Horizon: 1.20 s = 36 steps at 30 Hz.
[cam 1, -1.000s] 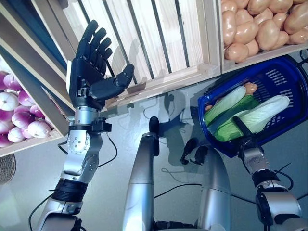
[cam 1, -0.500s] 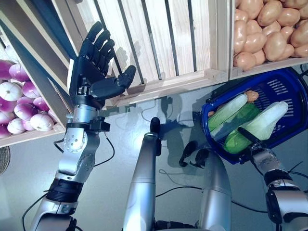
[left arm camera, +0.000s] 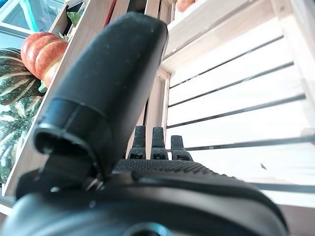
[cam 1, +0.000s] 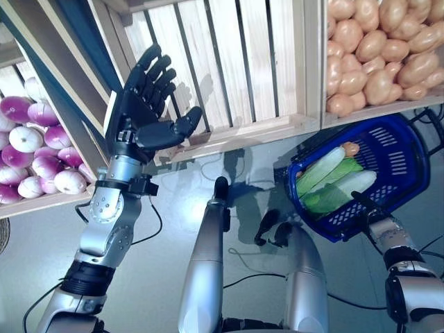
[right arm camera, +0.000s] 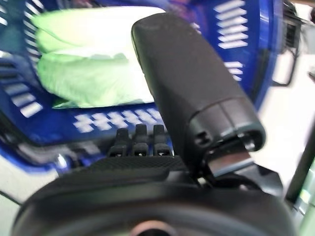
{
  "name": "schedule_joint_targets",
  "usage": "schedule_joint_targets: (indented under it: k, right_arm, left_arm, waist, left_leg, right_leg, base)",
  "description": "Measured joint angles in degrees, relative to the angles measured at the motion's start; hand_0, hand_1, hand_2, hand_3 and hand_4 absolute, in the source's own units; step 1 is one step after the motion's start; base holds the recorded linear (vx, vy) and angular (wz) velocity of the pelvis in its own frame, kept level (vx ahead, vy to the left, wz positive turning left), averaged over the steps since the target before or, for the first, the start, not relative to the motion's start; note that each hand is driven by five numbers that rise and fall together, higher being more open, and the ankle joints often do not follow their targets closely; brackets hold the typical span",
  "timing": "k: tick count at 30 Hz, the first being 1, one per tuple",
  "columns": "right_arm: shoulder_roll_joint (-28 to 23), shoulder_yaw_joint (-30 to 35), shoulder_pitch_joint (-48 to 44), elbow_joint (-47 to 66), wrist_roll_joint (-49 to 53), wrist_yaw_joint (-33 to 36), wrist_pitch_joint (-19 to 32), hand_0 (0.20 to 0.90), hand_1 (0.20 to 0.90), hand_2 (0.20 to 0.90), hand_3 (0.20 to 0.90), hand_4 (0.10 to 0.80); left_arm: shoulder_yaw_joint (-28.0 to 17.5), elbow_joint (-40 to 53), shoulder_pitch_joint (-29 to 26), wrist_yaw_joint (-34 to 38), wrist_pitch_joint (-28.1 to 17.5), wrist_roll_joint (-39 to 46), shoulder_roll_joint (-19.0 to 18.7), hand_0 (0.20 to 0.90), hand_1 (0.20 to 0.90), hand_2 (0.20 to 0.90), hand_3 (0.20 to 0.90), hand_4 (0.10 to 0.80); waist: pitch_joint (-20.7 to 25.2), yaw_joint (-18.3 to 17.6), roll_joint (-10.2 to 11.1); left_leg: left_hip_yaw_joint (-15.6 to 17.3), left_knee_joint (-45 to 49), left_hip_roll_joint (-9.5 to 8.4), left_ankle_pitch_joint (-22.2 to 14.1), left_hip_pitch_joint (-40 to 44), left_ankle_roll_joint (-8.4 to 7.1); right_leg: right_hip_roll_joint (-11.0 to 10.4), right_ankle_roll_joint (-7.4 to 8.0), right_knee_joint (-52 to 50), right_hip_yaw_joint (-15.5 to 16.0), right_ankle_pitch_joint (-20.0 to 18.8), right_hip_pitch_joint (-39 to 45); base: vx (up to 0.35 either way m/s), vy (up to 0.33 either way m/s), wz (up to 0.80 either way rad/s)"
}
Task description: Put vegetables into the basket
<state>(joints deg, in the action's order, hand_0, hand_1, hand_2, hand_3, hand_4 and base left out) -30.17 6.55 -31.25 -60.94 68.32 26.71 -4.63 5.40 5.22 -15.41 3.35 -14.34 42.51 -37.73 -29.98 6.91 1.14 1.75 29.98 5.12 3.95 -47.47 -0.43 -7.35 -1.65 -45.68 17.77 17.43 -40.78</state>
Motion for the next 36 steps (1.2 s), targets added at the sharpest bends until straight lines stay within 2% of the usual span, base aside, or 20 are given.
schedule_joint_targets:
  k: [4, 8, 10, 11, 14, 17, 19, 21, 24, 26, 28, 29, 32, 34, 36]
  right_arm:
    - [0.2, 0.2, 1.8, 0.1, -0.1, 1.6, 3.8, 0.9, 0.9, 0.9, 0.9, 0.8]
    - [0.8, 0.1, 5.6, 2.4, -1.5, 1.5, 5.0, 0.9, 0.9, 0.9, 0.9, 0.8]
    - [2.2, -0.4, 7.7, 4.4, -6.4, 1.5, 6.0, 0.9, 0.9, 0.9, 0.9, 0.8]
    - [3.7, -0.6, 10.0, 7.0, -9.7, 1.5, 6.8, 0.9, 0.9, 0.9, 0.9, 0.8]
    - [7.2, -1.1, 16.1, 14.6, -17.1, 1.4, 8.1, 0.9, 0.9, 0.9, 0.9, 0.8]
    - [11.6, -4.7, 23.2, 22.6, -25.4, 1.3, 8.8, 0.9, 0.9, 0.9, 0.9, 0.8]
    - [14.4, -7.7, 28.5, 28.2, -30.9, -0.8, 8.8, 0.9, 0.9, 0.9, 0.9, 0.8]
    - [14.7, -10.1, 31.3, 29.3, -35.2, -4.1, 8.7, 0.9, 0.9, 0.9, 0.9, 0.8]
    - [14.7, -13.1, 34.6, 26.8, -39.6, -9.9, 8.6, 0.9, 0.9, 0.9, 0.9, 0.8]
    - [14.6, -14.7, 36.1, 23.8, -43.4, -12.7, 8.5, 0.9, 0.9, 0.9, 0.9, 0.8]
    - [14.5, -15.0, 36.7, 21.1, -45.8, -14.9, 8.6, 0.9, 0.9, 0.9, 0.9, 0.8]
    - [14.3, -15.2, 36.3, 17.4, -47.9, -16.0, 8.6, 0.9, 0.9, 0.9, 0.9, 0.8]
    - [14.0, -17.0, 36.4, 13.0, -50.6, -18.0, 7.7, 0.9, 0.9, 0.9, 0.9, 0.8]
    - [14.2, -18.6, 35.0, 4.7, -52.2, -20.3, 6.9, 0.9, 0.9, 0.9, 0.9, 0.8]
    - [14.6, -18.7, 35.1, 0.8, -52.3, -22.0, 6.0, 0.9, 0.9, 0.9, 0.9, 0.8]
  left_arm:
    - [0.6, -0.4, 1.9, -2.1, 0.0, 0.0, 0.1, 0.9, 0.9, 0.9, 0.9, 0.8]
    - [1.1, -1.4, 2.1, -4.0, 0.0, -1.4, 0.0, 0.9, 0.9, 0.9, 0.9, 0.8]
    - [1.1, -1.9, 3.0, -4.3, 0.0, -2.7, -0.8, 0.9, 0.9, 0.9, 0.9, 0.8]
    - [1.0, -2.3, 4.1, -4.7, 0.0, -4.2, -1.1, 0.9, 0.9, 0.9, 0.9, 0.8]
    - [0.8, -3.6, 7.6, -6.2, 0.3, -5.7, -1.1, 0.9, 0.9, 0.9, 0.9, 0.8]
    - [0.7, -5.7, 11.4, -8.2, 1.2, -8.5, 0.7, 0.9, 0.9, 0.9, 0.9, 0.8]
    - [0.7, -8.9, 15.0, -10.1, 1.7, -11.5, 3.1, 0.9, 0.9, 0.9, 0.9, 0.8]
    - [1.0, -13.1, 17.5, -11.1, 2.2, -13.0, 5.3, 0.9, 0.9, 0.9, 0.9, 0.8]
    - [3.0, -22.8, 19.5, -11.5, 2.3, -16.2, 8.1, 0.9, 0.9, 0.9, 0.9, 0.8]
    - [5.6, -28.4, 21.1, -11.2, 2.8, -18.2, 8.7, 0.9, 0.9, 0.9, 0.9, 0.8]
    - [6.4, -31.7, 22.4, -11.3, 3.0, -18.8, 10.0, 0.9, 0.9, 0.9, 0.9, 0.8]
    - [7.9, -36.0, 21.6, -11.2, 2.7, -20.3, 11.1, 0.9, 0.9, 0.9, 0.9, 0.8]
    - [11.0, -40.5, 22.0, -11.0, 2.6, -24.2, 12.1, 0.9, 0.9, 0.9, 0.9, 0.8]
    - [13.5, -49.8, 19.9, -10.5, 1.3, -28.6, 14.8, 0.9, 0.9, 0.9, 0.9, 0.8]
    - [15.0, -54.6, 19.4, -10.0, 1.0, -31.1, 15.8, 0.9, 0.9, 0.9, 0.9, 0.8]
  waist:
    - [0.0, -1.4, 0.2]
    - [0.3, -1.6, 0.7]
    - [0.5, -1.8, 0.9]
    - [0.5, -2.3, 0.9]
    - [0.7, -2.8, 0.8]
    - [2.0, -4.0, 0.6]
    - [5.7, -5.2, 0.2]
    - [8.6, -6.1, -0.6]
    - [14.9, -6.7, -1.4]
    - [18.6, -7.6, -1.8]
    - [20.8, -7.8, -2.2]
    - [21.5, -8.1, -2.7]
    - [22.2, -8.4, -3.1]
    - [23.3, -9.1, -3.6]
    - [24.3, -9.2, -3.6]
  left_leg:
    - [2.7, -11.7, 0.96, 1.5, 11.2, -1.05]
    - [4.6, -17.1, 1.14, 2.7, 18.7, -0.91]
    - [5.3, -20.0, 0.93, 4.6, 21.7, 0.07]
    - [6.2, -21.4, 0.77, 5.3, 23.5, 1.13]
    - [7.6, -24.7, 0.0, 5.5, 28.1, 1.64]
    - [8.2, -27.6, -0.61, 5.3, 32.8, 1.75]
    - [8.8, -29.6, -0.92, 5.2, 35.2, 1.7]
    - [9.4, -31.3, -1.31, 4.9, 37.8, 1.72]
    - [10.1, -33.3, -1.67, 4.4, 41.1, 1.42]
    - [10.6, -34.7, -1.89, 4.2, 43.1, 1.24]
    - [11.0, -35.0, -1.96, 4.1, 43.3, 1.2]
    - [11.0, -35.0, -2.15, 4.0, 44.0, 1.29]
    - [11.2, -35.0, -2.25, 3.6, 44.9, 1.29]
    - [11.3, -35.0, -2.37, 3.6, 45.3, 1.37]
    - [11.5, -35.0, -2.31, 3.3, 45.8, 1.25]
  right_leg:
    - [2.0, 1.09, 12.5, 0.1, -4.6, 10.4]
    - [2.7, 2.19, 19.1, -1.1, -6.2, 17.5]
    - [3.1, 2.93, 21.6, -1.7, -6.8, 20.0]
    - [3.1, 3.3, 23.1, -1.8, -7.0, 21.7]
    - [2.9, 4.27, 26.2, -2.7, -7.6, 25.7]
    - [2.9, 4.78, 30.1, -2.9, -7.9, 30.6]
    - [3.0, 5.41, 33.0, -3.3, -8.2, 33.0]
    - [3.0, 5.82, 35.2, -3.7, -8.5, 35.6]
    - [3.1, 6.31, 38.6, -4.5, -8.9, 38.9]
    - [3.1, 6.45, 40.2, -4.7, -8.9, 40.5]
    - [3.1, 6.59, 40.9, -4.9, -9.0, 40.7]
    - [3.0, 6.75, 41.6, -4.8, -9.2, 41.7]
    - [2.8, 6.81, 41.9, -5.0, -9.2, 42.6]
    - [2.8, 6.95, 42.4, -5.0, -9.4, 43.3]
    - [2.9, 6.94, 42.4, -5.1, -9.3, 43.6]
  base:
    - [-0.036, 0.06, -0.08]
    - [0.011, 0.094, -0.15]
    - [0.051, 0.148, -0.2]
    - [0.063, 0.147, -0.08]
    - [0.083, 0.136, -0.12]
    - [0.159, 0.14, -0.04]
    - [0.172, 0.149, -0.07]
    - [0.147, 0.114, -0.16]
    - [0.136, 0.122, -0.15]
    - [0.084, 0.13, -0.06]
    - [0.077, 0.142, -0.08]
    - [0.058, 0.123, -0.02]
    - [0.042, 0.109, -0.05]
    - [0.048, 0.077, 0.0]
    - [0.055, 0.054, -0.06]
